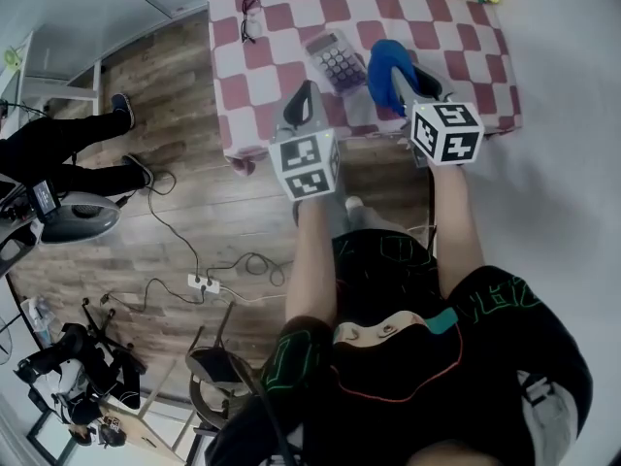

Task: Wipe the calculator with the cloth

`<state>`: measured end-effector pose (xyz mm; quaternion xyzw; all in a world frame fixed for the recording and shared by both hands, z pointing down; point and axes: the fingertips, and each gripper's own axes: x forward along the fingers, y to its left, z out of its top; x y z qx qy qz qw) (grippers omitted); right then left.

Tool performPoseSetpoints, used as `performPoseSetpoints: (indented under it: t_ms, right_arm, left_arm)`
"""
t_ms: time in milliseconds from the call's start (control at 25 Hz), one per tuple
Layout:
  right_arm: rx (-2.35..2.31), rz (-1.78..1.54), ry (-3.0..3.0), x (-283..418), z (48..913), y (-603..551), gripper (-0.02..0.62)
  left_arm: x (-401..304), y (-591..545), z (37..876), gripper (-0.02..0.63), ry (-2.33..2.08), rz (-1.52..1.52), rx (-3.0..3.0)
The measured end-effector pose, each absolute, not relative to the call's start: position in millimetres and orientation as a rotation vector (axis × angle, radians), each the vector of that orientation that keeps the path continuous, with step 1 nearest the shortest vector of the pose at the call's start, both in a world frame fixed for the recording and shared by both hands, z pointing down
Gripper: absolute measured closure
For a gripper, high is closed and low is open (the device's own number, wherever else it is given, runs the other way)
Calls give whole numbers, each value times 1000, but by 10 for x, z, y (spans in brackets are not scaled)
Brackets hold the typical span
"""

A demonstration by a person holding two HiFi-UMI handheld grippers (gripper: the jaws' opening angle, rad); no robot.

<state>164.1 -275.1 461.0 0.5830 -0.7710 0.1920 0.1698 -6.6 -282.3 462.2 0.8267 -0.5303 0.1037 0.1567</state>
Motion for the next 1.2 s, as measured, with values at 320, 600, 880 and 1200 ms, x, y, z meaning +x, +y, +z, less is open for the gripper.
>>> performPoseSetpoints:
  t_ms: [320, 600, 880, 1200]
  right_arm:
    - [1613, 500, -2198, 1456, 4762, -3254, 517]
    - [1549, 463, -2198, 1285, 4952, -3592, 517]
    - [1449, 405, -2174, 1100, 5164, -3919, 517]
    - [1167, 200, -2213, 548, 5284, -4012, 517]
  left_arm:
    - [-214, -3175, 4791, 597, -1536, 354, 2323]
    - [-238, -3395, 4844, 597, -1536, 368, 2326]
    - [-221, -3588, 4961, 597, -1514, 385, 2310]
    - [-361, -3625, 5033, 597, -1551, 372, 2250]
